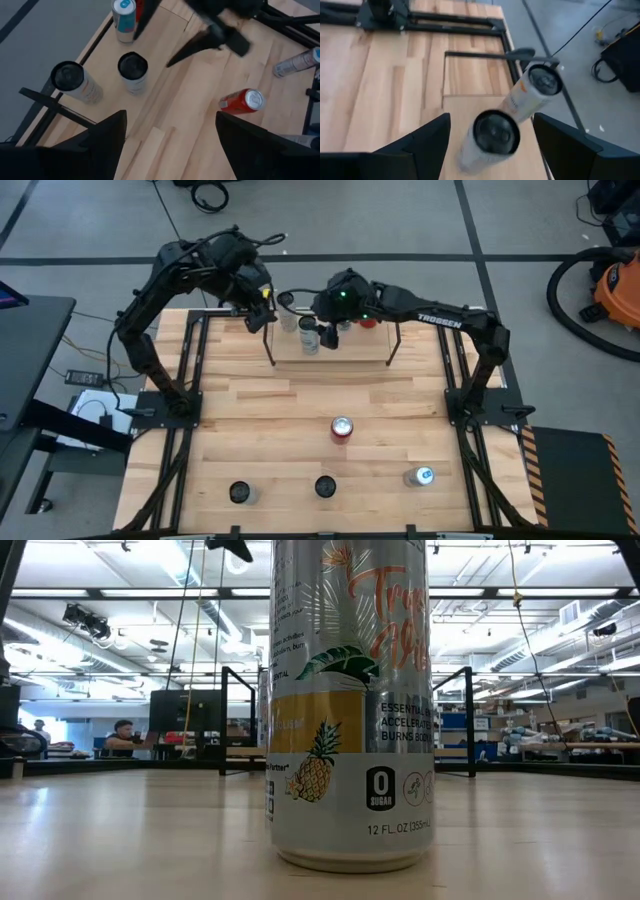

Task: Place canned beverage on shelf
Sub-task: Put the top white blue soda can on the shelf

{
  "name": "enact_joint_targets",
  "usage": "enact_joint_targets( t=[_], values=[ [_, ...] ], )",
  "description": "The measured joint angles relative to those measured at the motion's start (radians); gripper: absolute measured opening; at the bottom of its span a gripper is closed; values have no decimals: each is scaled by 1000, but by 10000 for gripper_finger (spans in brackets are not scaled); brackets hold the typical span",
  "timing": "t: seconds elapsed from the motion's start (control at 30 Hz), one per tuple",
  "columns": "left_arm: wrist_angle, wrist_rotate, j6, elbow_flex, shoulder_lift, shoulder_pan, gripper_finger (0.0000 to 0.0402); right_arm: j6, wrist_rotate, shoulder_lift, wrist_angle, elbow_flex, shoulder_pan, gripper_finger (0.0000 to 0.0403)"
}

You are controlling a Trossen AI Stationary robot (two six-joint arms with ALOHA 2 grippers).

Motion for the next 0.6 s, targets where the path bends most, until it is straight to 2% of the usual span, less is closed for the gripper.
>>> enact_joint_targets(
  t=[0.43, 0.6],
  values=[
    [-7, -19, 22, 0, -20, -15, 307, 19, 23, 0, 300, -246, -30, 295],
    [-7, -19, 21, 0, -20, -15, 307, 21, 39, 0, 382, -299, -34, 296]
  ],
)
